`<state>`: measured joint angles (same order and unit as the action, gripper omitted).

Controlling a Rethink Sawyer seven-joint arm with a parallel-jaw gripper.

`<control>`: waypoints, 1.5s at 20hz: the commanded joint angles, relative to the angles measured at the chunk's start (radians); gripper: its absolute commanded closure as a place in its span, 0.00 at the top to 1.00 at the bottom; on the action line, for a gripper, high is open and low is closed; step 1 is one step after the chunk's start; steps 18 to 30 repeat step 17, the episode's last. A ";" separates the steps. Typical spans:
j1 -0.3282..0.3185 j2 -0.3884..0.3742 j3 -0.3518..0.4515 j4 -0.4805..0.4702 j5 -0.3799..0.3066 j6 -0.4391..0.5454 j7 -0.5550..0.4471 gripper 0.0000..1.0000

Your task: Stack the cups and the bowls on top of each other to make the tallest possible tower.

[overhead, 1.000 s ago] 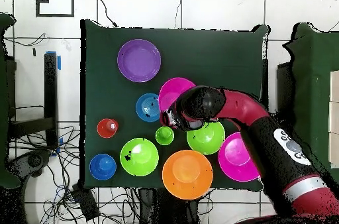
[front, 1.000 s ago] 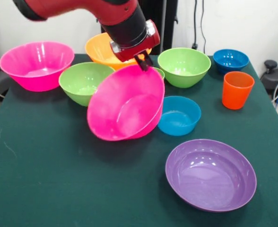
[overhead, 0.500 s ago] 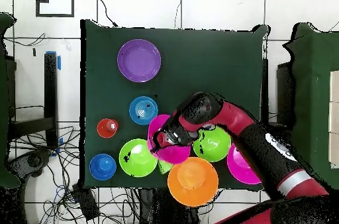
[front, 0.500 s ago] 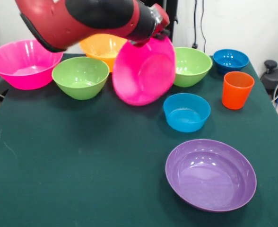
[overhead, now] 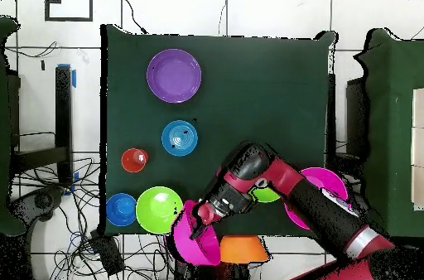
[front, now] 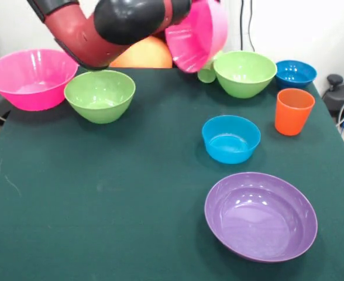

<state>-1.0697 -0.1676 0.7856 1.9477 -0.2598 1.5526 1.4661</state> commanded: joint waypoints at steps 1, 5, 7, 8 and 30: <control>-0.094 0.038 0.040 0.097 -0.108 0.132 -0.275 0.00; -0.212 0.014 0.070 0.144 -0.149 0.232 -0.275 0.00; -0.285 0.035 0.095 0.160 -0.168 0.313 -0.302 0.00; -0.327 0.044 0.107 0.168 -0.184 0.364 -0.330 0.00; -0.695 0.079 0.251 0.066 -0.410 0.764 -0.447 0.00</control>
